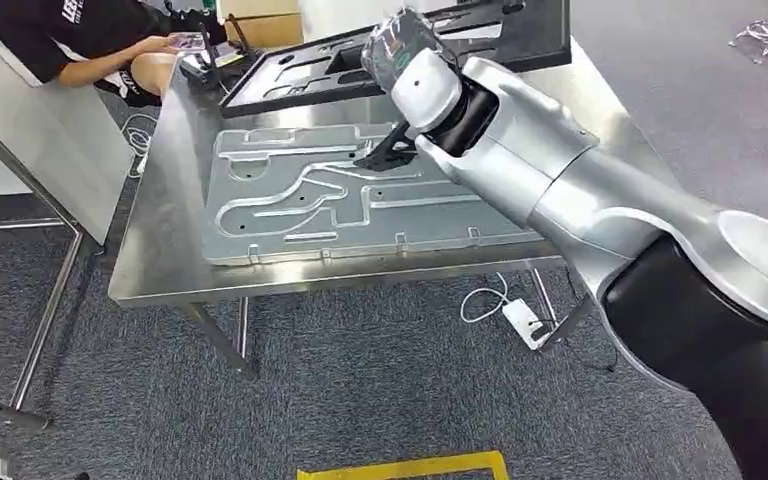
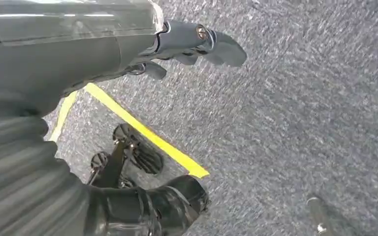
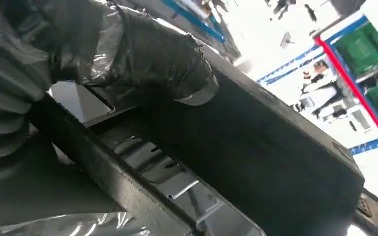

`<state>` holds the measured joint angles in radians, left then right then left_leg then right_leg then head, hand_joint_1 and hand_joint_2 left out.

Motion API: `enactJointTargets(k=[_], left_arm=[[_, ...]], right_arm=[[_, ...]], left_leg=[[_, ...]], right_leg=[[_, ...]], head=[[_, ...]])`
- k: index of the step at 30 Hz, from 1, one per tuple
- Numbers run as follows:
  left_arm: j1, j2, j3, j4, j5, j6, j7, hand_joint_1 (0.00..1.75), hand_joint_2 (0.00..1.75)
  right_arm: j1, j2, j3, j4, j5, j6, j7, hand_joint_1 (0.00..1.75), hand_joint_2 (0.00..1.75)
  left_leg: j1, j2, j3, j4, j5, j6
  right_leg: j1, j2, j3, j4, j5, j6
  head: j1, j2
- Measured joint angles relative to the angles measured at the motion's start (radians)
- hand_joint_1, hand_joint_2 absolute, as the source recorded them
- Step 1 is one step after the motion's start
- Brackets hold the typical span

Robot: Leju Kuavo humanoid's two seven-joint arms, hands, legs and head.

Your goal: Take the parts from the cabinet and place them on the table.

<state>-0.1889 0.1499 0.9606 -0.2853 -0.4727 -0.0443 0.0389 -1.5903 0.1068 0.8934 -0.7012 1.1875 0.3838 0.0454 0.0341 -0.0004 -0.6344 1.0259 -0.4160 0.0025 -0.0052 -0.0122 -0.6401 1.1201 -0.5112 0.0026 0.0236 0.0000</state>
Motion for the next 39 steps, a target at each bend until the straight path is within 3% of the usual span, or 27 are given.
enactJointTargets(k=[2, 3, 4, 6, 7, 8, 9, 12, 13, 14, 15, 17, 18, 19, 20, 21, 22, 23, 24, 25, 28, 30, 33, 34, 36, 38, 39], left_arm=[[0.002, -0.001, 0.000, 0.000, 0.002, 0.000, 0.000, 0.00, 1.75], [0.003, -0.002, 0.000, 0.000, 0.003, 0.000, 0.000, 0.00, 1.75], [0.005, -0.002, 0.000, 0.000, 0.005, 0.000, 0.000, 0.00, 1.75], [0.005, -0.002, 0.000, 0.000, 0.010, 0.000, 0.001, 0.00, 1.75], [0.004, -0.002, 0.000, 0.000, 0.010, 0.000, 0.002, 0.00, 1.75], [0.004, -0.005, 0.000, 0.000, 0.010, 0.000, 0.002, 0.00, 1.75], [0.002, -0.007, -0.001, 0.000, 0.010, 0.000, 0.002, 0.00, 1.75], [0.005, -0.009, -0.003, 0.000, 0.002, 0.006, 0.006, 0.00, 1.75], [0.004, -0.008, -0.006, 0.000, 0.001, 0.008, 0.006, 0.00, 1.75], [0.004, -0.006, -0.008, -0.001, -0.002, 0.010, 0.006, 0.00, 1.75], [0.003, -0.003, -0.011, -0.001, -0.006, 0.013, 0.006, 0.00, 1.75], [0.005, 0.001, -0.016, -0.002, -0.009, 0.023, 0.006, 0.00, 1.75], [0.008, 0.002, -0.017, -0.002, -0.009, 0.024, 0.006, 0.00, 1.75], [0.010, 0.002, -0.017, -0.002, -0.009, 0.023, 0.006, 0.00, 1.75], [0.009, 0.002, -0.018, -0.002, -0.008, 0.023, 0.006, 0.00, 1.75], [0.009, 0.003, -0.018, -0.002, -0.008, 0.023, 0.006, 0.00, 1.75], [0.009, 0.005, -0.018, -0.002, -0.008, 0.023, 0.006, 0.00, 1.75], [0.010, 0.005, -0.018, -0.002, -0.008, 0.023, 0.006, 0.00, 1.75], [0.008, 0.005, -0.019, -0.002, -0.008, 0.022, 0.006, 0.00, 1.75], [0.009, 0.006, -0.019, -0.002, -0.008, 0.021, 0.006, 0.00, 1.75], [0.009, 0.006, -0.019, -0.002, -0.005, 0.021, 0.006, 0.00, 1.75], [0.009, 0.006, -0.020, -0.002, -0.005, 0.021, 0.006, 0.00, 1.75], [0.009, 0.005, -0.022, -0.002, -0.004, 0.019, 0.005, 0.00, 1.75], [0.009, 0.005, -0.022, -0.002, 0.003, 0.019, -0.002, 0.00, 1.75], [0.009, 0.005, -0.022, -0.002, 0.010, 0.019, -0.012, 0.00, 1.75], [0.008, 0.005, -0.022, -0.002, 0.009, 0.019, -0.011, 0.00, 1.75], [0.009, 0.004, -0.022, -0.002, 0.009, 0.019, -0.004, 0.00, 1.75]], right_arm=[[0.004, -0.001, 0.000, 0.000, 0.000, -0.001, 0.000, 1.75, 1.75], [0.008, -0.002, 0.000, 0.000, 0.000, -0.001, 0.001, 1.75, 1.75], [0.011, -0.003, 0.000, 0.000, 0.000, -0.002, 0.001, 1.75, 1.75], [0.011, -0.003, 0.000, 0.000, 0.000, -0.003, 0.001, 1.75, 1.75], [0.010, -0.003, 0.000, 0.000, 0.000, -0.004, 0.002, 1.75, 1.75], [0.009, -0.003, 0.000, -0.001, 0.000, -0.006, 0.002, 1.75, 1.75], [0.009, -0.003, 0.000, -0.001, 0.000, -0.012, 0.002, 1.75, 1.75], [0.010, -0.003, 0.000, -0.001, -0.002, -0.013, 0.000, 1.75, 1.75], [0.009, -0.003, 0.000, -0.001, -0.002, -0.013, 0.000, 1.75, 1.75], [0.010, 0.001, 0.000, -0.002, -0.002, -0.013, -0.001, 1.75, 1.75], [0.007, 0.001, 0.000, -0.002, -0.002, -0.012, 0.000, 1.75, 1.75], [0.006, 0.000, 0.000, -0.002, -0.002, -0.011, 0.002, 1.75, 1.75], [0.009, 0.000, 0.000, -0.002, -0.003, -0.011, 0.000, 1.75, 1.75], [0.013, 0.000, 0.000, -0.002, -0.003, -0.012, -0.002, 1.75, 1.75], [0.016, 0.000, 0.000, -0.002, -0.003, -0.012, -0.004, 1.75, 1.75], [0.017, 0.000, 0.000, -0.002, -0.003, -0.012, -0.005, 1.75, 1.75], [0.016, 0.000, 0.000, -0.002, -0.003, -0.013, -0.006, 1.75, 1.75], [0.015, 0.000, 0.000, -0.002, -0.003, -0.013, -0.007, 1.75, 1.75], [0.014, 0.000, 0.000, -0.002, -0.003, -0.013, -0.007, 1.75, 1.75], [0.014, -0.002, 0.000, -0.002, -0.003, -0.012, -0.009, 1.75, 1.75], [0.015, -0.002, 0.000, -0.002, -0.003, -0.012, -0.014, 1.75, 1.75], [0.014, -0.004, 0.000, -0.003, -0.003, -0.011, -0.014, 1.75, 1.75], [0.017, -0.006, 0.000, -0.003, -0.003, -0.008, -0.014, 1.75, 1.75], [0.019, -0.006, 0.000, -0.003, -0.003, -0.008, -0.014, 1.75, 1.75], [0.022, -0.010, 0.000, -0.002, -0.004, -0.008, -0.015, 1.75, 1.75], [0.018, -0.010, 0.000, -0.002, -0.004, -0.008, -0.015, 1.75, 1.75], [0.017, -0.010, 0.000, -0.002, -0.004, -0.008, -0.015, 1.75, 1.75]], left_leg=[[-0.003, -0.002, -0.001, 0.000, 0.000, 0.004], [-0.005, -0.005, -0.002, 0.000, 0.000, 0.004], [-0.008, -0.007, -0.001, 0.000, 0.000, 0.004], [-0.012, -0.011, 0.002, 0.001, 0.000, 0.004], [-0.015, -0.014, 0.004, 0.001, 0.000, 0.004], [-0.014, -0.015, 0.005, 0.000, -0.001, 0.004], [-0.019, -0.014, -0.001, 0.000, 0.001, 0.000], [-0.009, -0.016, -0.002, -0.007, 0.005, -0.013], [-0.016, -0.017, 0.001, -0.012, 0.006, -0.021], [-0.010, -0.013, -0.005, 0.002, -0.005, -0.020], [-0.011, -0.010, -0.019, 0.033, -0.029, -0.023], [-0.010, -0.007, -0.090, 0.191, -0.105, -0.031], [-0.008, -0.007, -0.128, 0.267, -0.130, -0.036], [-0.007, -0.007, -0.145, 0.296, -0.129, -0.039], [-0.005, -0.006, -0.137, 0.271, -0.102, -0.041], [-0.003, -0.004, -0.109, 0.212, -0.063, -0.042], [-0.002, -0.002, -0.059, 0.111, -0.011, -0.044], [-0.001, 0.003, -0.018, 0.025, 0.020, -0.045], [-0.011, 0.004, 0.000, 0.012, -0.006, -0.043], [-0.012, -0.001, -0.003, 0.004, -0.003, -0.028], [-0.007, -0.003, -0.005, 0.007, -0.005, -0.013], [-0.004, -0.002, 0.003, 0.000, -0.006, -0.001], [-0.007, -0.003, 0.007, 0.001, -0.011, 0.007], [-0.007, -0.004, 0.009, 0.001, -0.012, 0.008], [-0.009, -0.010, 0.018, 0.001, -0.018, 0.009], [-0.014, -0.015, 0.032, 0.001, -0.027, 0.007], [-0.012, -0.015, 0.031, -0.001, -0.029, 0.005]], right_leg=[[0.000, 0.005, -0.075, 0.163, -0.074, 0.005], [0.000, 0.007, -0.108, 0.229, -0.090, 0.005], [0.000, 0.007, -0.116, 0.239, -0.079, 0.002], [0.003, 0.009, -0.068, 0.130, -0.005, -0.011], [0.009, 0.012, -0.021, 0.031, 0.045, -0.023], [0.014, 0.018, 0.014, -0.052, 0.074, -0.039], [0.016, 0.021, 0.024, -0.067, 0.064, -0.046], [0.025, 0.018, 0.021, -0.079, 0.066, -0.047], [0.015, 0.017, 0.030, -0.098, 0.075, -0.052], [0.011, 0.010, 0.040, -0.112, 0.081, -0.048], [0.009, 0.010, 0.043, -0.116, 0.084, -0.054], [0.009, 0.008, 0.043, -0.116, 0.083, -0.056], [0.009, 0.008, 0.043, -0.115, 0.082, -0.057], [0.008, 0.009, 0.043, -0.113, 0.081, -0.056], [0.008, 0.010, 0.044, -0.110, 0.078, -0.054], [0.006, 0.010, 0.045, -0.106, 0.073, -0.050], [0.003, 0.010, 0.046, -0.096, 0.065, -0.045], [0.002, 0.009, 0.047, -0.086, 0.056, -0.039], [0.009, 0.009, 0.041, -0.079, 0.050, -0.031], [0.009, 0.011, 0.038, -0.074, 0.048, -0.027], [0.012, 0.008, 0.040, -0.078, 0.046, -0.017], [0.007, 0.011, 0.020, -0.030, 0.011, -0.007], [0.004, 0.012, -0.100, 0.199, -0.079, 0.000], [0.003, 0.011, -0.130, 0.243, -0.081, 0.000], [0.003, 0.012, -0.118, 0.184, -0.015, -0.007], [0.010, 0.013, -0.038, -0.007, 0.099, -0.030], [0.015, 0.017, -0.016, -0.048, 0.098, -0.043]], head=[[0.000, 0.000], [0.000, 0.000], [0.000, 0.000], [0.000, 0.000], [0.000, 0.000], [0.000, 0.000], [0.000, 0.000], [0.000, 0.000], [0.000, 0.000], [0.000, 0.000], [0.000, 0.000], [0.000, 0.000], [0.000, 0.000], [0.000, 0.000], [0.000, 0.000], [0.000, 0.000], [0.000, 0.000], [0.000, 0.000], [0.000, 0.000], [0.001, 0.000], [0.000, 0.000], [0.001, 0.000], [0.000, 0.000], [0.000, 0.000], [0.001, 0.000], [0.000, 0.000], [0.000, 0.000]])
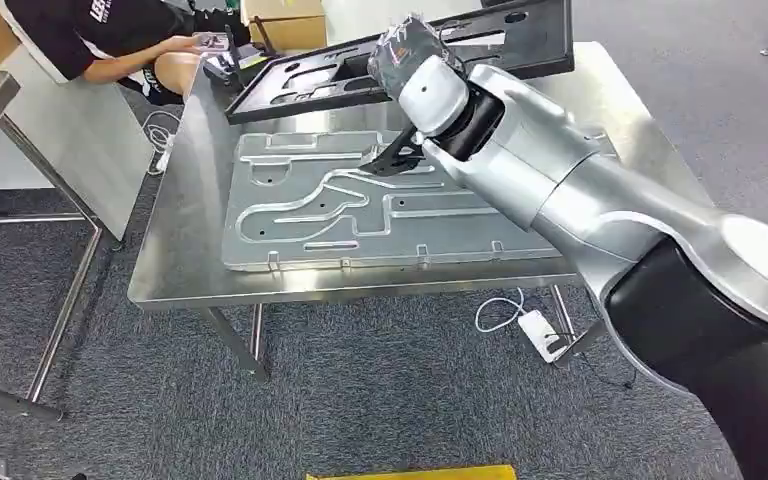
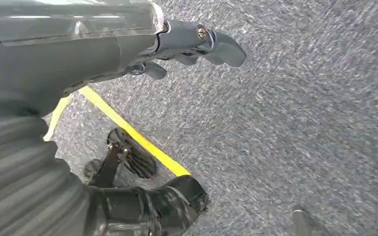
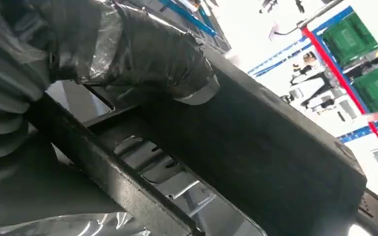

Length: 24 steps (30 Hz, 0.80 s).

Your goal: Take the parts from the cabinet and place them on the table.

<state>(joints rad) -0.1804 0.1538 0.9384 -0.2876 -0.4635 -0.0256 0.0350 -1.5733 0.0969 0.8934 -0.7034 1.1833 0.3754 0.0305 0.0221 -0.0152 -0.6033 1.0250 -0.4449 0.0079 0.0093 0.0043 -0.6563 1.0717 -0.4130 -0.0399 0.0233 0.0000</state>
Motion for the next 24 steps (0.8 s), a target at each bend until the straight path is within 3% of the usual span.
enactJointTargets(k=[1, 4, 5, 6, 7, 9, 10, 11, 12, 14, 15, 16, 19, 21, 22, 24], left_arm=[[-0.002, 0.001, 0.000, 0.000, 0.000, 0.000, 0.008, 0.00, 1.75], [-0.001, -0.003, 0.000, 0.000, 0.010, 0.001, -0.004, 0.00, 1.75], [-0.001, -0.001, 0.000, 0.000, 0.007, -0.002, 0.010, 0.00, 1.75], [0.000, -0.001, 0.000, 0.000, 0.004, -0.005, 0.016, 0.00, 1.75], [0.001, 0.000, 0.000, 0.000, 0.006, -0.005, 0.015, 0.00, 1.75], [0.007, 0.001, 0.000, 0.000, 0.012, -0.005, 0.012, 0.00, 1.75], [0.011, 0.000, 0.000, 0.000, 0.013, -0.005, 0.013, 0.00, 1.75], [0.012, -0.002, 0.000, 0.000, 0.013, -0.006, 0.013, 0.00, 1.75], [0.012, -0.002, 0.000, 0.000, 0.013, -0.006, 0.012, 0.00, 1.75], [0.012, 0.001, 0.000, 0.000, 0.013, -0.006, 0.006, 0.00, 1.75], [0.010, 0.000, 0.000, 0.000, 0.013, -0.006, 0.004, 0.00, 1.75], [0.007, 0.002, 0.000, 0.000, 0.013, -0.007, 0.003, 0.00, 1.75], [0.003, 0.001, 0.000, 0.000, 0.018, -0.008, -0.004, 0.00, 1.75], [0.001, 0.001, 0.000, 0.000, 0.018, -0.005, -0.005, 0.00, 1.75], [0.000, 0.002, 0.000, 0.000, 0.018, -0.003, -0.005, 0.00, 1.75], [0.000, 0.002, 0.000, 0.000, 0.018, -0.002, -0.005, 0.00, 1.75]], right_arm=[[-0.002, 0.000, 0.000, 0.000, -0.001, 0.000, 0.000, 1.75, 1.75], [-0.002, 0.001, 0.000, -0.001, -0.003, 0.000, 0.000, 1.75, 1.75], [-0.002, 0.002, 0.000, -0.002, -0.004, -0.002, -0.001, 1.75, 1.75], [-0.003, 0.005, 0.000, -0.002, -0.005, -0.002, -0.003, 1.75, 1.75], [-0.006, 0.003, 0.000, 0.000, -0.005, -0.001, -0.002, 1.75, 1.75], [-0.005, 0.003, 0.001, 0.002, -0.006, 0.000, 0.000, 1.75, 1.75], [-0.002, 0.003, 0.001, 0.002, -0.008, 0.000, -0.002, 1.75, 1.75], [0.000, 0.003, 0.002, 0.002, -0.008, 0.000, -0.002, 1.75, 1.75], [0.001, 0.003, 0.003, 0.002, -0.008, 0.000, -0.003, 1.75, 1.75], [-0.001, 0.003, 0.003, 0.002, -0.008, -0.001, -0.003, 1.75, 1.75], [-0.001, 0.003, 0.003, 0.002, -0.008, -0.001, -0.003, 1.75, 1.75], [-0.003, 0.002, 0.003, 0.003, -0.009, -0.001, -0.003, 1.75, 1.75], [-0.001, 0.002, 0.003, 0.002, -0.014, -0.002, -0.004, 1.75, 1.75], [-0.002, 0.001, 0.003, 0.002, -0.014, -0.002, -0.004, 1.75, 1.75], [-0.004, 0.000, 0.003, 0.002, -0.014, -0.002, -0.003, 1.75, 1.75], [-0.004, 0.000, 0.003, 0.002, -0.016, -0.003, -0.004, 1.75, 1.75]], left_leg=[[-0.008, -0.001, -0.002, 0.001, 0.000, -0.004], [-0.001, 0.001, -0.001, -0.010, 0.003, -0.018], [0.001, 0.002, -0.005, -0.008, -0.005, -0.023], [0.000, 0.007, -0.007, 0.013, -0.019, -0.025], [0.001, 0.008, -0.033, 0.069, -0.052, -0.027], [0.002, 0.009, -0.110, 0.225, -0.119, -0.035], [0.004, 0.009, -0.141, 0.281, -0.131, -0.039], [0.006, 0.009, -0.149, 0.286, -0.116, -0.041], [0.008, 0.010, -0.133, 0.246, -0.082, -0.044], [0.011, 0.013, -0.048, 0.070, 0.013, -0.047], [0.012, 0.018, -0.024, 0.012, 0.013, -0.047], [0.003, 0.014, -0.014, 0.002, 0.007, -0.040], [0.005, 0.011, -0.020, 0.003, 0.000, -0.012], [0.008, 0.011, -0.005, -0.001, 0.000, 0.002], [0.008, 0.011, -0.003, -0.001, -0.002, 0.006], [0.007, 0.011, 0.001, 0.000, -0.005, 0.010]], right_leg=[[0.003, -0.002, 0.005, -0.019, 0.002, 0.000], [0.009, -0.002, 0.011, -0.033, -0.005, -0.004], [-0.008, -0.006, 0.027, -0.058, 0.003, -0.007], [-0.005, -0.008, 0.036, -0.069, 0.006, -0.008], [-0.005, -0.010, 0.038, -0.069, 0.006, -0.014], [-0.004, -0.010, 0.038, -0.068, 0.004, -0.016], [-0.004, -0.008, 0.038, -0.067, 0.004, -0.017], [-0.005, -0.007, 0.038, -0.065, 0.002, -0.017], [-0.006, -0.006, 0.038, -0.060, -0.001, -0.014], [-0.010, -0.006, 0.038, -0.043, -0.013, -0.004], [-0.009, -0.006, 0.036, -0.034, -0.020, 0.003], [-0.002, -0.004, 0.027, -0.023, -0.024, 0.008], [0.000, -0.004, 0.027, -0.015, -0.017, 0.023], [-0.007, -0.004, 0.015, 0.011, -0.036, 0.033], [-0.007, -0.004, -0.009, 0.060, -0.061, 0.038], [-0.011, -0.004, -0.092, 0.216, -0.127, 0.044]], head=[[0.001, 0.000], [0.001, 0.000], [0.001, 0.000], [0.000, 0.000], [0.000, 0.000], [0.000, 0.000], [0.000, 0.000], [0.000, 0.000], [0.000, 0.000], [0.000, 0.000], [0.000, 0.000], [0.001, 0.000], [0.001, 0.000], [0.001, 0.000], [0.001, 0.000], [0.001, 0.000]])
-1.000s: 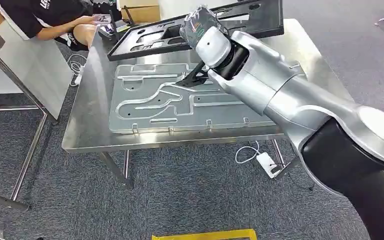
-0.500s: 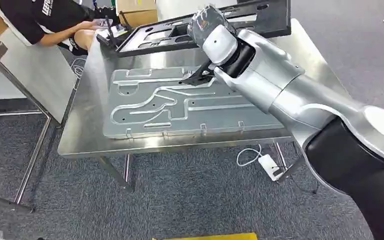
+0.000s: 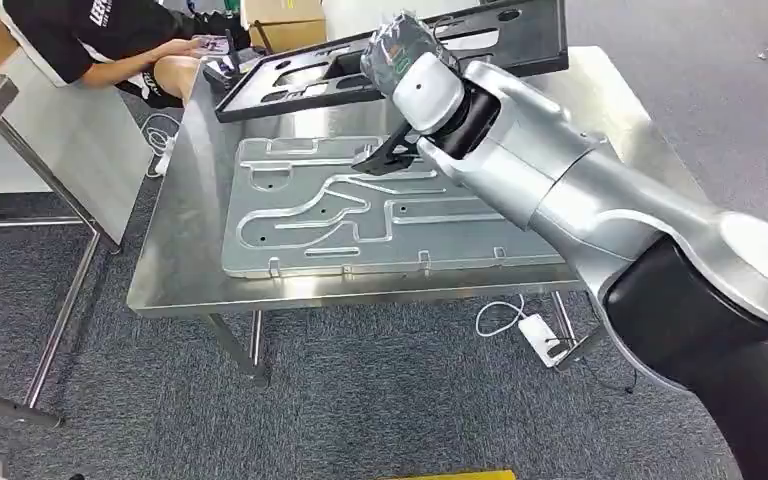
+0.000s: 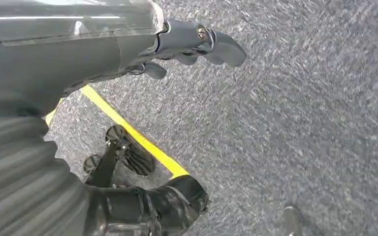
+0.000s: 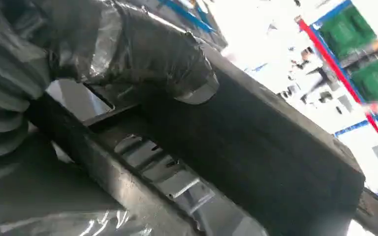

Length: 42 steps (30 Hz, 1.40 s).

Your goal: Take the parts from the cabinet and place them on the table.

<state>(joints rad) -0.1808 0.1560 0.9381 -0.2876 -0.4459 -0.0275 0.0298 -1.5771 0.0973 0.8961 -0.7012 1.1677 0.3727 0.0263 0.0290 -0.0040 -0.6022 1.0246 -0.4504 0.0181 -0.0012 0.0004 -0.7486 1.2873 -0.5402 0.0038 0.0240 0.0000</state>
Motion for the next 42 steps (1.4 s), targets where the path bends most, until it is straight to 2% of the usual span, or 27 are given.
enactJointTargets(k=[1, 2, 3, 5, 6, 8, 9, 11, 12, 14, 16, 17, 18, 19, 21, 23, 24, 26, 28, 30, 32, 33, 34, 36, 38, 41, 42], left_arm=[[0.000, 0.000, 0.000, 0.000, 0.000, 0.000, 0.000, 0.00, 1.75], [0.000, 0.000, 0.000, 0.000, -0.001, 0.000, 0.000, 0.00, 1.75], [0.001, 0.000, 0.000, 0.000, -0.001, 0.000, 0.000, 0.00, 1.75], [0.002, 0.000, 0.000, 0.000, -0.001, 0.000, 0.000, 0.00, 1.75], [0.001, 0.000, 0.000, 0.000, -0.001, 0.000, 0.000, 0.00, 1.75], [-0.001, -0.001, 0.000, 0.000, -0.001, 0.002, 0.001, 0.00, 1.75], [-0.003, -0.001, 0.000, 0.000, -0.002, 0.002, 0.002, 0.00, 1.75], [-0.002, -0.003, -0.002, 0.000, -0.003, 0.002, 0.003, 0.00, 1.75], [-0.003, -0.003, -0.002, 0.000, -0.004, 0.004, 0.004, 0.00, 1.75], [-0.002, -0.002, -0.002, 0.000, -0.004, 0.006, 0.006, 0.00, 1.75], [0.001, 0.001, -0.002, 0.000, 0.003, 0.006, 0.009, 0.00, 1.75], [0.003, 0.001, -0.002, 0.000, 0.003, 0.006, 0.006, 0.00, 1.75], [0.005, -0.001, -0.002, 0.000, 0.004, 0.005, -0.001, 0.00, 1.75], [0.006, -0.001, -0.002, 0.000, 0.007, 0.006, -0.005, 0.00, 1.75], [0.004, 0.001, -0.002, 0.000, 0.024, 0.008, -0.018, 0.00, 1.75], [-0.001, 0.000, -0.002, 0.000, 0.039, 0.004, -0.022, 0.00, 1.75], [0.000, 0.000, -0.002, 0.000, 0.039, 0.004, -0.023, 0.00, 1.75], [0.001, 0.001, -0.002, 0.000, 0.038, 0.010, -0.028, 0.00, 1.75], [-0.003, -0.001, -0.002, 0.000, 0.040, 0.012, -0.035, 0.00, 1.75], [-0.004, -0.002, -0.002, 0.000, 0.041, 0.014, -0.036, 0.00, 1.75], [-0.006, -0.002, -0.002, 0.000, 0.047, 0.013, -0.037, 0.00, 1.75], [-0.006, -0.003, -0.002, 0.000, 0.048, 0.013, -0.038, 0.00, 1.75], [-0.005, -0.004, -0.002, 0.000, 0.048, 0.012, -0.039, 0.00, 1.75], [-0.004, -0.004, -0.002, 0.000, 0.049, 0.010, -0.039, 0.00, 1.75], [-0.006, -0.004, -0.002, 0.000, 0.048, 0.009, -0.039, 0.00, 1.75], [-0.008, -0.004, -0.002, 0.000, 0.048, 0.007, -0.037, 0.00, 1.75], [-0.010, -0.004, -0.002, 0.000, 0.049, 0.006, -0.036, 0.00, 1.75]], right_arm=[[0.002, 0.000, 0.000, 0.000, 0.000, 0.000, 0.000, 1.75, 1.75], [0.003, 0.000, 0.000, 0.000, 0.000, 0.000, 0.000, 1.75, 1.75], [0.005, -0.001, 0.000, 0.000, 0.000, 0.000, 0.000, 1.75, 1.75], [0.002, -0.004, 0.000, 0.001, 0.000, 0.000, 0.000, 1.75, 1.75], [0.002, -0.004, 0.000, 0.001, 0.000, 0.000, 0.000, 1.75, 1.75], [-0.002, -0.004, 0.000, 0.001, 0.000, -0.001, -0.003, 1.75, 1.75], [-0.001, -0.003, 0.000, 0.001, 0.000, -0.002, -0.004, 1.75, 1.75], [-0.002, -0.003, 0.000, 0.002, 0.000, -0.004, -0.005, 1.75, 1.75], [-0.003, -0.003, 0.000, 0.002, -0.001, -0.005, -0.006, 1.75, 1.75], [-0.008, -0.004, 0.001, 0.005, -0.001, -0.004, -0.005, 1.75, 1.75], [-0.004, -0.003, 0.002, 0.007, -0.005, -0.005, -0.008, 1.75, 1.75], [0.001, -0.003, 0.003, 0.007, -0.005, -0.005, -0.010, 1.75, 1.75], [0.004, -0.003, 0.005, 0.008, -0.006, -0.005, -0.011, 1.75, 1.75], [0.004, -0.003, 0.007, 0.009, -0.006, -0.005, -0.011, 1.75, 1.75], [0.004, -0.004, 0.007, 0.009, -0.006, -0.006, -0.011, 1.75, 1.75], [0.001, -0.006, 0.008, 0.012, -0.007, -0.007, -0.011, 1.75, 1.75], [0.002, -0.006, 0.008, 0.013, -0.007, -0.007, -0.013, 1.75, 1.75], [0.002, -0.008, 0.008, 0.014, -0.008, -0.008, -0.013, 1.75, 1.75], [-0.003, -0.009, 0.008, 0.015, -0.008, -0.008, -0.013, 1.75, 1.75], [-0.009, -0.015, 0.008, 0.016, -0.008, -0.010, -0.013, 1.75, 1.75], [-0.006, -0.015, 0.008, 0.017, -0.008, -0.012, -0.014, 1.75, 1.75], [-0.004, -0.016, 0.008, 0.018, -0.008, -0.012, -0.014, 1.75, 1.75], [-0.003, -0.019, 0.008, 0.020, -0.008, -0.013, -0.014, 1.75, 1.75], [-0.008, -0.022, 0.008, 0.021, -0.008, -0.013, -0.014, 1.75, 1.75], [-0.013, -0.022, 0.008, 0.021, -0.010, -0.015, -0.014, 1.75, 1.75], [-0.010, -0.023, 0.008, 0.022, -0.025, -0.016, -0.014, 1.75, 1.75], [-0.010, -0.023, 0.008, 0.022, -0.034, -0.019, -0.014, 1.75, 1.75]], left_leg=[[0.000, 0.000, 0.002, 0.000, -0.003, 0.001], [0.000, -0.002, 0.006, 0.000, -0.007, 0.000], [0.000, -0.004, 0.014, 0.001, -0.012, -0.002], [-0.001, -0.007, 0.037, 0.001, -0.027, -0.008], [-0.001, -0.006, 0.048, 0.000, -0.037, -0.013], [0.000, -0.005, 0.051, -0.010, -0.039, -0.023], [-0.001, -0.003, 0.057, -0.016, -0.042, -0.029], [-0.001, -0.003, 0.071, -0.011, -0.036, -0.039], [0.003, 0.001, 0.059, 0.012, -0.046, -0.037], [0.001, 0.000, -0.002, 0.128, -0.071, -0.043], [0.001, 0.000, -0.089, 0.253, -0.129, -0.053], [0.001, 0.000, -0.120, 0.278, -0.138, -0.053], [0.001, 0.001, -0.129, 0.258, -0.114, -0.051], [0.001, 0.001, -0.117, 0.201, -0.063, -0.049], [0.001, 0.002, -0.058, 0.024, 0.065, -0.044], [-0.010, 0.004, -0.053, -0.014, 0.028, -0.040], [-0.011, 0.002, -0.048, -0.006, 0.051, -0.030], [-0.010, -0.001, -0.047, -0.008, 0.054, -0.020], [0.000, 0.002, -0.039, -0.020, 0.059, -0.012], [0.000, 0.002, -0.037, -0.019, 0.055, -0.007], [0.000, 0.002, -0.036, -0.018, 0.052, -0.006], [0.000, 0.001, -0.034, -0.016, 0.048, -0.006], [0.001, -0.001, -0.032, -0.013, 0.045, -0.008], [0.002, -0.004, -0.024, -0.007, 0.035, -0.014], [-0.004, -0.006, -0.027, -0.005, 0.032, -0.022], [0.000, -0.005, -0.023, -0.014, 0.039, -0.038], [0.000, -0.007, -0.023, -0.016, 0.035, -0.045]], right_leg=[[-0.002, 0.000, -0.038, 0.060, -0.017, 0.001], [-0.004, 0.000, -0.057, 0.080, -0.011, 0.000], [-0.004, 0.000, -0.050, 0.047, 0.020, -0.004], [-0.003, 0.000, 0.024, -0.130, 0.132, -0.012], [0.000, 0.000, 0.057, -0.220, 0.172, -0.019], [0.015, 0.000, 0.071, -0.251, 0.131, -0.028], [0.015, -0.001, 0.077, -0.247, 0.149, -0.033], [0.012, -0.002, 0.095, -0.257, 0.144, -0.047], [0.009, -0.006, 0.113, -0.270, 0.145, -0.049], [0.007, -0.005, 0.125, -0.277, 0.139, -0.059], [0.008, -0.001, 0.134, -0.277, 0.128, -0.063], [0.009, 0.001, 0.138, -0.275, 0.122, -0.062], [0.009, 0.003, 0.144, -0.272, 0.116, -0.062], [0.009, 0.003, 0.149, -0.268, 0.108, -0.060], [0.009, 0.003, 0.162, -0.258, 0.090, -0.054], [0.011, 0.005, 0.158, -0.254, 0.085, -0.046], [0.012, 0.006, 0.155, -0.254, 0.082, -0.040], [0.012, 0.005, 0.158, -0.256, 0.079, -0.031], [0.012, 0.004, 0.146, -0.228, 0.053, -0.017], [0.003, 0.004, 0.075, -0.087, -0.015, -0.008], [-0.003, 0.004, 0.005, 0.033, -0.045, -0.002], [-0.006, 0.003, -0.005, 0.038, -0.029, 0.000], [-0.009, 0.003, 0.008, -0.003, 0.010, 0.000], [-0.012, 0.003, 0.085, -0.179, 0.112, -0.006], [-0.003, 0.003, 0.118, -0.244, 0.107, -0.009], [0.004, 0.006, 0.115, -0.244, 0.109, -0.017], [-0.008, 0.005, 0.124, -0.260, 0.116, -0.027]], head=[[0.000, 0.000], [0.000, 0.000], [0.000, 0.000], [0.000, 0.000], [0.000, 0.000], [0.001, 0.000], [-0.002, 0.000], [-0.002, 0.000], [-0.002, 0.000], [-0.002, 0.000], [-0.002, 0.000], [-0.002, 0.000], [-0.002, 0.000], [-0.002, 0.000], [-0.002, 0.000], [-0.002, 0.000], [-0.002, 0.000], [-0.002, 0.000], [-0.001, 0.000], [-0.002, 0.000], [-0.002, 0.000], [-0.002, 0.000], [-0.002, 0.000], [-0.001, 0.000], [-0.001, 0.000], [-0.002, 0.000], [-0.002, 0.000]])
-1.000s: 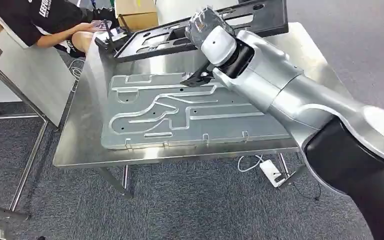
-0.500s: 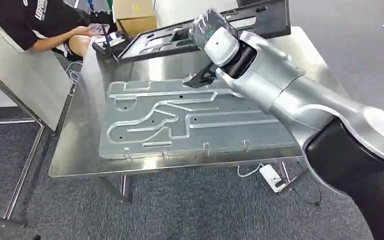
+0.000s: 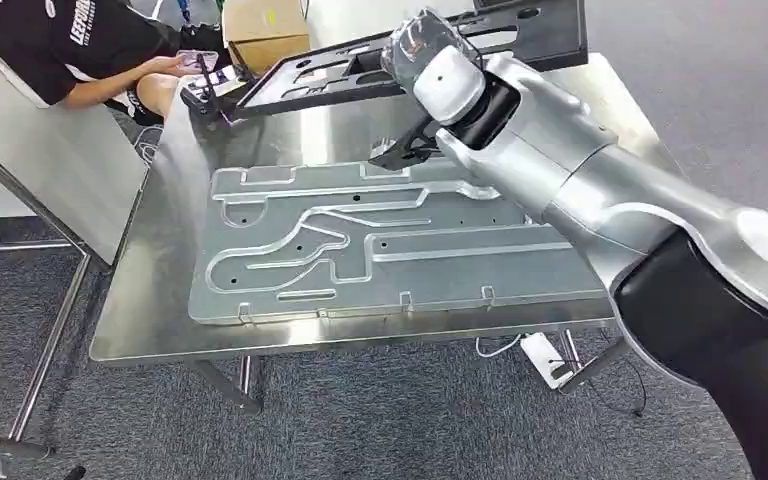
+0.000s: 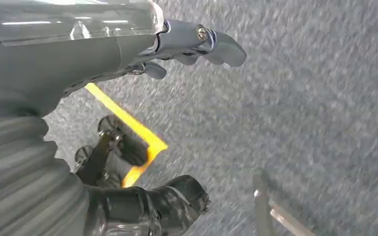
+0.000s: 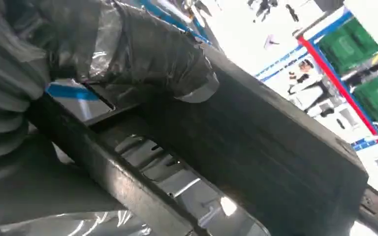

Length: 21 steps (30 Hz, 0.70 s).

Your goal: Take the parts from the cabinet and place them on the table.

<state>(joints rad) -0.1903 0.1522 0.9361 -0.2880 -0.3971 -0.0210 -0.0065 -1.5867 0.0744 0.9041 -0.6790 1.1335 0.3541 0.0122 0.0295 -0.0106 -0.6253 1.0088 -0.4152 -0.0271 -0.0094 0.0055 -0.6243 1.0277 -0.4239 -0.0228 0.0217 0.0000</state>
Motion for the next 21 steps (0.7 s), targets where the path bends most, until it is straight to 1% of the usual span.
enactJointTargets(k=[1, 2, 3, 4, 5, 6, 7, 8, 9, 10, 11, 12, 13, 14, 15, 16, 17, 18, 19, 20, 21], left_arm=[[0.000, 0.000, 0.000, 0.000, 0.001, 0.000, 0.001, 0.00, 1.75], [0.000, 0.000, 0.000, 0.000, 0.002, 0.000, 0.001, 0.00, 1.75], [-0.001, 0.002, 0.000, 0.000, 0.003, 0.003, 0.001, 0.00, 1.75], [0.000, 0.002, 0.000, 0.000, 0.003, 0.005, 0.001, 0.00, 1.75], [0.000, 0.002, 0.000, 0.000, 0.006, 0.007, 0.001, 0.00, 1.75], [0.000, 0.001, 0.000, 0.000, 0.006, 0.007, 0.001, 0.00, 1.75], [0.000, 0.001, 0.000, 0.000, 0.007, 0.010, 0.001, 0.00, 1.75], [0.000, 0.002, 0.000, 0.000, 0.007, 0.013, 0.000, 0.00, 1.75], [0.000, 0.004, 0.000, 0.000, 0.008, 0.013, -0.002, 0.00, 1.75], [-0.001, 0.005, 0.000, -0.001, 0.009, 0.014, -0.003, 0.00, 1.75], [-0.004, 0.005, 0.000, -0.001, 0.009, 0.014, -0.003, 0.00, 1.75], [-0.004, 0.005, 0.000, -0.001, 0.010, 0.014, -0.003, 0.00, 1.75], [-0.003, 0.005, 0.000, -0.001, 0.010, 0.014, -0.003, 0.00, 1.75], [-0.003, 0.005, 0.000, -0.001, 0.010, 0.014, -0.004, 0.00, 1.75], [-0.005, 0.005, 0.000, -0.001, 0.010, 0.015, -0.004, 0.00, 1.75], [-0.007, 0.004, 0.000, -0.001, 0.010, 0.014, -0.004, 0.00, 1.75], [-0.008, 0.004, 0.000, -0.001, 0.011, 0.015, -0.004, 0.00, 1.75], [-0.008, 0.004, 0.000, -0.001, 0.011, 0.016, -0.004, 0.00, 1.75], [-0.009, 0.004, 0.000, -0.001, 0.011, 0.016, -0.003, 0.00, 1.75], [-0.009, 0.004, 0.000, -0.001, 0.012, 0.016, -0.003, 0.00, 1.75], [-0.009, 0.004, 0.000, -0.001, 0.012, 0.016, -0.003, 0.00, 1.75]], right_arm=[[0.001, -0.001, 0.000, 0.001, -0.007, -0.001, 0.000, 1.75, 1.75], [0.001, -0.003, 0.000, 0.003, -0.010, -0.003, 0.000, 1.75, 1.75], [0.006, -0.005, 0.000, 0.005, -0.012, -0.006, 0.000, 1.75, 1.75], [0.015, -0.007, 0.000, 0.009, -0.015, -0.011, 0.000, 1.75, 1.75], [0.028, -0.009, 0.000, 0.013, -0.017, -0.018, -0.002, 1.75, 1.75], [0.041, -0.011, 0.000, 0.017, -0.020, -0.027, -0.003, 1.75, 1.75], [0.052, -0.014, 0.000, 0.022, -0.021, -0.037, -0.005, 1.75, 1.75], [0.061, -0.017, 0.000, 0.026, -0.021, -0.047, -0.008, 1.75, 1.75], [0.065, -0.019, 0.000, 0.029, -0.021, -0.052, -0.011, 1.75, 1.75], [0.066, -0.022, 0.000, 0.034, -0.021, -0.058, -0.013, 1.75, 1.75], [0.066, -0.027, 0.000, 0.038, -0.021, -0.062, -0.013, 1.75, 1.75], [0.069, -0.032, -0.001, 0.043, -0.024, -0.066, -0.015, 1.75, 1.75], [0.075, -0.033, -0.001, 0.045, -0.026, -0.068, -0.018, 1.75, 1.75], [0.080, -0.036, -0.001, 0.048, -0.027, -0.071, -0.018, 1.75, 1.75], [0.082, -0.036, -0.001, 0.051, -0.028, -0.071, -0.020, 1.75, 1.75], [0.084, -0.039, -0.002, 0.052, -0.028, -0.072, -0.020, 1.75, 1.75], [0.084, -0.044, -0.003, 0.053, -0.029, -0.073, -0.020, 1.75, 1.75], [0.084, -0.046, -0.003, 0.055, -0.030, -0.075, -0.019, 1.75, 1.75], [0.088, -0.046, -0.003, 0.056, -0.034, -0.076, -0.019, 0.00, 0.00], [0.096, -0.048, -0.003, 0.060, -0.036, -0.076, -0.019, 0.00, 0.00], [0.102, -0.051, -0.003, 0.061, -0.036, -0.077, -0.019, 0.00, 0.00]], left_leg=[[0.002, 0.005, -0.006, 0.019, -0.017, -0.001], [0.002, 0.006, -0.028, 0.068, -0.049, -0.002], [0.001, 0.006, -0.065, 0.151, -0.089, -0.004], [0.001, 0.006, -0.104, 0.234, -0.122, -0.006], [0.001, 0.006, -0.134, 0.296, -0.140, -0.007], [0.001, 0.006, -0.144, 0.311, -0.132, -0.007], [0.001, 0.006, -0.130, 0.279, -0.105, -0.006], [0.001, 0.006, -0.091, 0.201, -0.059, -0.003], [0.001, 0.007, -0.045, 0.109, -0.017, 0.000], [0.000, 0.008, -0.009, 0.025, -0.002, 0.005], [-0.010, 0.008, 0.004, 0.018, -0.015, 0.007], [-0.009, 0.006, 0.001, 0.017, -0.010, 0.014], [-0.010, 0.004, 0.000, 0.017, -0.009, 0.014], [-0.011, 0.004, -0.001, 0.017, -0.009, 0.016], [-0.003, 0.004, 0.001, 0.011, -0.004, 0.023], [0.001, 0.008, 0.005, 0.005, -0.001, 0.028], [0.000, 0.008, 0.006, 0.003, -0.001, 0.035], [0.000, 0.009, 0.006, 0.003, -0.001, 0.037], [0.000, 0.010, 0.006, 0.003, -0.002, 0.038], [0.000, 0.010, 0.006, 0.004, -0.003, 0.039], [0.000, 0.010, 0.006, 0.005, -0.003, 0.039]], right_leg=[[0.001, -0.002, 0.006, -0.009, 0.004, -0.006], [0.001, -0.003, 0.007, -0.011, 0.005, -0.015], [0.002, -0.003, 0.006, -0.010, 0.005, -0.016], [0.005, -0.002, 0.006, -0.010, 0.005, -0.018], [0.007, -0.002, 0.006, -0.008, 0.004, -0.019], [0.009, -0.001, 0.006, -0.006, 0.003, -0.020], [0.010, 0.000, 0.006, -0.003, 0.002, -0.020], [0.011, 0.000, 0.006, 0.001, -0.001, -0.019], [0.011, 0.000, 0.006, 0.006, -0.005, -0.017], [0.011, 0.000, 0.005, 0.011, -0.009, -0.013], [0.018, 0.001, -0.002, 0.014, -0.010, -0.009], [0.017, 0.001, -0.003, 0.015, -0.009, -0.005], [0.017, 0.001, -0.002, 0.014, -0.009, -0.003], [0.015, 0.000, 0.000, 0.011, -0.007, 0.002], [0.021, 0.001, -0.001, 0.012, -0.008, 0.008], [0.015, 0.001, -0.008, 0.025, -0.020, 0.013], [0.015, -0.001, -0.019, 0.056, -0.044, 0.018], [0.012, 0.000, -0.054, 0.131, -0.087, 0.023], [0.010, -0.001, -0.090, 0.210, -0.122, 0.026], [0.006, -0.001, -0.134, 0.301, -0.152, 0.030], [0.003, -0.001, -0.151, 0.332, -0.152, 0.032]], head=[[0.001, 0.000], [0.000, 0.000], [0.000, 0.000], [0.000, 0.000], [0.000, 0.000], [0.000, 0.000], [0.000, 0.000], [0.000, 0.000], [0.000, 0.000], [0.000, 0.000], [-0.001, 0.000], [0.000, 0.000], [0.000, 0.000], [0.000, 0.000], [0.000, 0.000], [0.000, 0.000], [0.002, 0.000], [0.001, 0.000], [0.001, 0.000], [0.002, 0.000], [0.002, 0.000]])
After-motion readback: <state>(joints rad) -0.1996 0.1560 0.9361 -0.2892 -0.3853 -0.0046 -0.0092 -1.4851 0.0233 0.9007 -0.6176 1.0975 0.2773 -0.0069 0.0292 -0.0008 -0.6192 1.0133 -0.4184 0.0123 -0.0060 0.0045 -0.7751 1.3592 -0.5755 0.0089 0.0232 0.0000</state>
